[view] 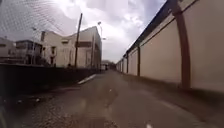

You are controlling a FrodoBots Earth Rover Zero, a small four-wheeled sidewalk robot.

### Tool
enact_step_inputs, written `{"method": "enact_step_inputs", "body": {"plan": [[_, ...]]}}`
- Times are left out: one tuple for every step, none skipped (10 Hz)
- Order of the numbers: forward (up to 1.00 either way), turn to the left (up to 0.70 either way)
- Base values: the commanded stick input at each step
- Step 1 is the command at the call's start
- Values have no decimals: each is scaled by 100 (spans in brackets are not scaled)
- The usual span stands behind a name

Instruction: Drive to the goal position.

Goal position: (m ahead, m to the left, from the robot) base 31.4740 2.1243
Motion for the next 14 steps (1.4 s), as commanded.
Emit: {"method": "enact_step_inputs", "body": {"plan": [[70,0],[70,0],[70,-8],[70,-24],[70,-16],[70,0],[70,0],[70,0],[70,0],[70,0],[70,0],[70,0],[70,0],[70,0]]}}
